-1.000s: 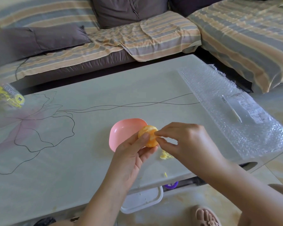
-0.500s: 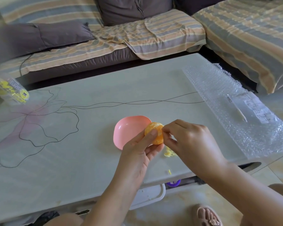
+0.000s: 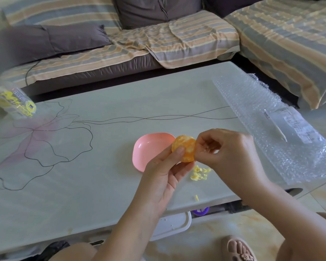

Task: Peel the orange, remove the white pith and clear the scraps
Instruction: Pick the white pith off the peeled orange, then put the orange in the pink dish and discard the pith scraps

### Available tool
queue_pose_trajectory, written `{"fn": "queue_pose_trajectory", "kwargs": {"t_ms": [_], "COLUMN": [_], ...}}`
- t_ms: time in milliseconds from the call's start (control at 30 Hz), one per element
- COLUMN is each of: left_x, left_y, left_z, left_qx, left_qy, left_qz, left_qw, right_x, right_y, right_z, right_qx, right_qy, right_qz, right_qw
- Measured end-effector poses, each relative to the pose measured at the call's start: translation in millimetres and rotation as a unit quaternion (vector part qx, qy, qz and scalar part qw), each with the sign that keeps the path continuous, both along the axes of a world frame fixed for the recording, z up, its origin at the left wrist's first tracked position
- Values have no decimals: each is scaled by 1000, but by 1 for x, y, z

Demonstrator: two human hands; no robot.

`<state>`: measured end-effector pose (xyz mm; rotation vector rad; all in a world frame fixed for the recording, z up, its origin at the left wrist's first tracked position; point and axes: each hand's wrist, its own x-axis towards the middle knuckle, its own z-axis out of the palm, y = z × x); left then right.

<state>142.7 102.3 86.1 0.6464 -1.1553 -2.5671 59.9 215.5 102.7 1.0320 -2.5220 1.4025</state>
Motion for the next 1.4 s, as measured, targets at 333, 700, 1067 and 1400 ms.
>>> {"fn": "queue_pose_trajectory", "kwargs": {"t_ms": [333,700,1067,1400], "left_x": [-2,-4,-6,-37], "left_y": [-6,-21,-80,-80], "left_z": [-6,-9,-22,-52], "left_qx": [68,113,-516,-679], "left_qy": [50,59,-229,-345], "left_qz": [-49,-36,66,-29], "left_qw": [995,991,823,648], "right_x": [-9,-21,-23,-27], "right_y": [5,6,-7,-13], "right_z": [9,1,-48,-83], "right_qx": [-111,-127,111,152], "right_qy": [-257,-296,-108,-31], "right_qz": [20,7,6,17], "right_qw": [960,947,988,988]}}
